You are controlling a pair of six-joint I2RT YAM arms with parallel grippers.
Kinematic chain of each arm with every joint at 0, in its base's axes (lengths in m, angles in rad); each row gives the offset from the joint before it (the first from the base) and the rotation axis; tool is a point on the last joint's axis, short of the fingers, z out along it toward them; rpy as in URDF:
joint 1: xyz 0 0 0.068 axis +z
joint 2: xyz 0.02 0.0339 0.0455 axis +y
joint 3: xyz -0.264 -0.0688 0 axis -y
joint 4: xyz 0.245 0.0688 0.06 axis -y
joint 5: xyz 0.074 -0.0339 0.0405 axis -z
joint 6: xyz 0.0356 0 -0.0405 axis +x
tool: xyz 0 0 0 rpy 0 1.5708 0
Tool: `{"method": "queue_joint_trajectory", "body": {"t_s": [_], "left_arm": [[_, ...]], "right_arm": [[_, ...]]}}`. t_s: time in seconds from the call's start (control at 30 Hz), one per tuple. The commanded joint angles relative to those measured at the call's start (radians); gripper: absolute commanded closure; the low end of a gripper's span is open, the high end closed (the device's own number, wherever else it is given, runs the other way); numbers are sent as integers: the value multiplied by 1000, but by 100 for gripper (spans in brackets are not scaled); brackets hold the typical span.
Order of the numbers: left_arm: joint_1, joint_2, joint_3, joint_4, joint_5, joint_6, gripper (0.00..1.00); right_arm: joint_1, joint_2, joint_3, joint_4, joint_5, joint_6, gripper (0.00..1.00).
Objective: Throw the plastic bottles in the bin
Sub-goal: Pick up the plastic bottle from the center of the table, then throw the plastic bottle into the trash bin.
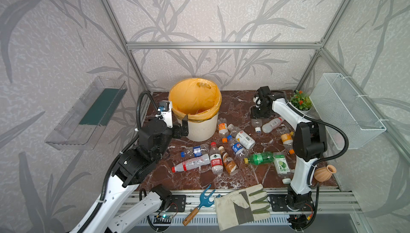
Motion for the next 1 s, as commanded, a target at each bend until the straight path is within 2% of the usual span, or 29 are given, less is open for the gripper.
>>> {"method": "queue_joint_trajectory", "body": {"t_s": [0.0,0.13,0.27,0.47,0.6,0.7,0.8,0.83,0.87,0.9,0.93,0.97], "left_arm": [[0,-15,-4,-67,-100,-31,1],[11,-23,-12,-96,-167,-77,1],[68,-29,-25,-113,-158,-120,1],[278,-25,-70,-123,36,-182,1],[349,-16,-102,-121,99,-209,1],[369,-11,-118,-113,119,-213,1],[378,-1,-128,-103,139,-212,1],[381,5,-130,-103,149,-214,1],[384,8,-131,-103,159,-212,1],[386,11,-132,-104,168,-213,1],[389,17,-128,-108,175,-213,1],[390,18,-123,-114,181,-209,1]], "right_arm": [[-10,-101,3,14,-38,21,53],[-13,-204,-13,52,-76,52,53],[-13,-331,-61,167,-186,124,53],[59,-356,43,254,-301,249,53],[145,-285,208,273,-337,302,53],[238,-166,416,237,-335,312,53],[346,43,780,76,-320,278,49],[373,143,947,-3,-307,271,43],[393,248,1128,-77,-306,269,33],[395,332,1279,-138,-303,277,21],[381,420,1429,-208,-296,295,4],[361,476,1513,-263,-309,303,1]]}}
